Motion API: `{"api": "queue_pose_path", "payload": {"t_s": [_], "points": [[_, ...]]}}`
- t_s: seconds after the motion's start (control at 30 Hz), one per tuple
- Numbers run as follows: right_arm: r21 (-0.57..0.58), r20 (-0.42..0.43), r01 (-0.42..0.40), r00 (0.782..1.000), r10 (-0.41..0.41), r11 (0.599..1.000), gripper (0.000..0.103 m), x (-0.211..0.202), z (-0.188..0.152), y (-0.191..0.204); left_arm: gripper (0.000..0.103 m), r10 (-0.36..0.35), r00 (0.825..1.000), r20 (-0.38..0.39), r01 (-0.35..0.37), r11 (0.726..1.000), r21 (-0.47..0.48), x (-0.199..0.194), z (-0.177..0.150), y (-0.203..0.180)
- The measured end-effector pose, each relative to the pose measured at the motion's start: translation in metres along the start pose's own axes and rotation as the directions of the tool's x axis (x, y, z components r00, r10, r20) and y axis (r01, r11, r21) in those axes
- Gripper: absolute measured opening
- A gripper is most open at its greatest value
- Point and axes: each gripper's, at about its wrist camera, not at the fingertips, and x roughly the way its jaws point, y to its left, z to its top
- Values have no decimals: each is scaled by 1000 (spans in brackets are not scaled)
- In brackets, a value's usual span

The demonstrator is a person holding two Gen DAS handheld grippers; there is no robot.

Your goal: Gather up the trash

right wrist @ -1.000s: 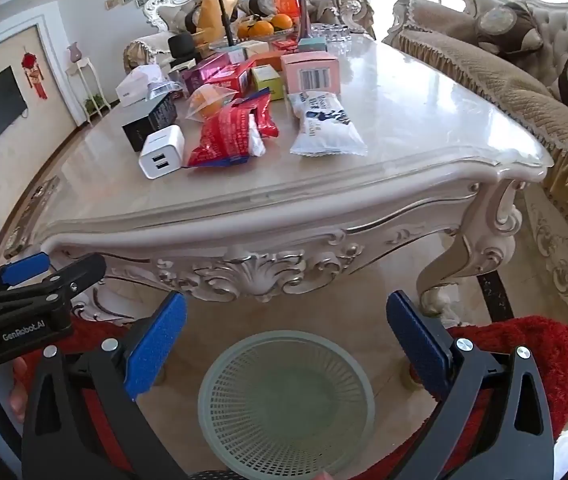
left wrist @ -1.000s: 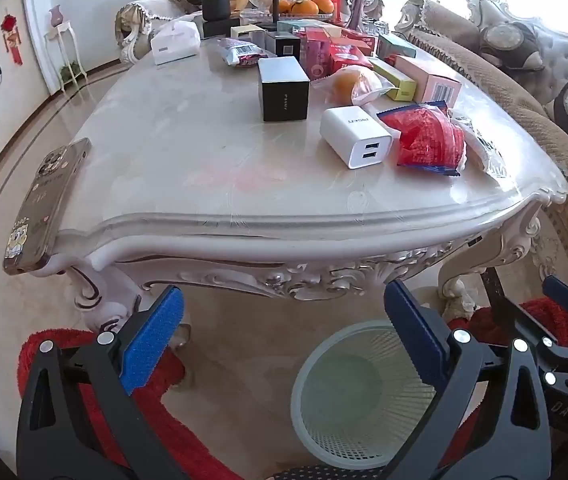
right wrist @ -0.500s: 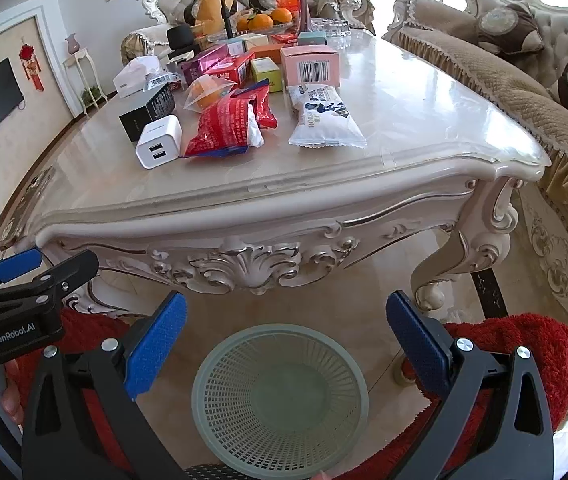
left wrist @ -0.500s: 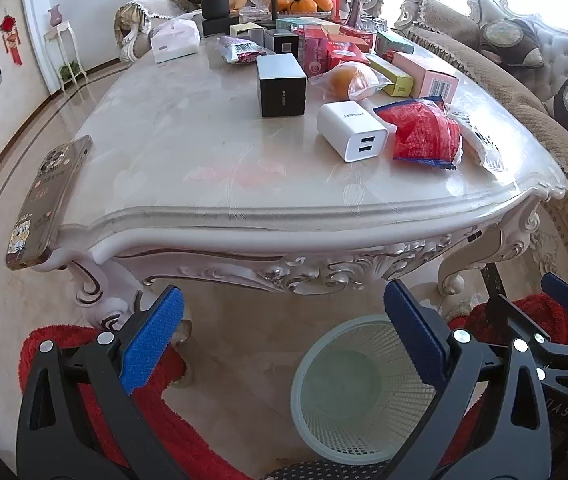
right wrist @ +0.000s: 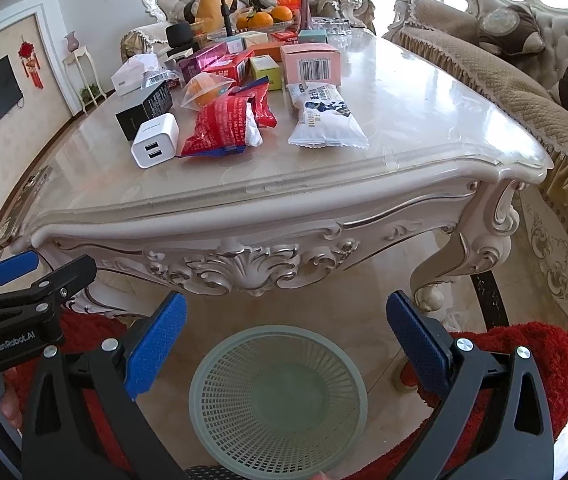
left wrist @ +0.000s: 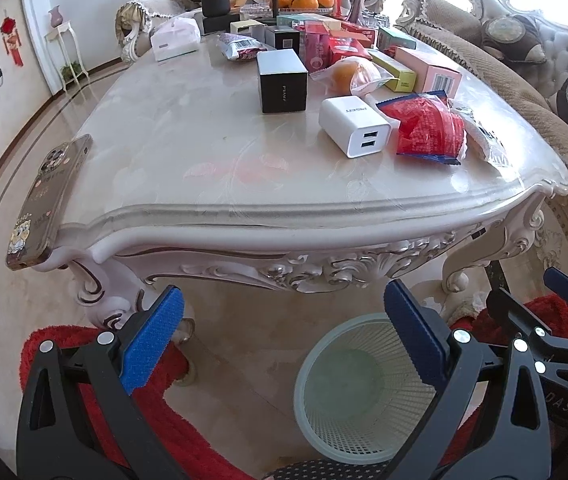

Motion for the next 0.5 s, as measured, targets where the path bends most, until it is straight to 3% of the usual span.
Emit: {"api": "queue_pose_path", "payload": {"t_s": [0.5], "points": [[0, -8, 19, 1000, -19, 1000, 96, -1, 0, -4, 97, -35, 999, -35, 34, 999, -16, 9, -6, -2]]}}
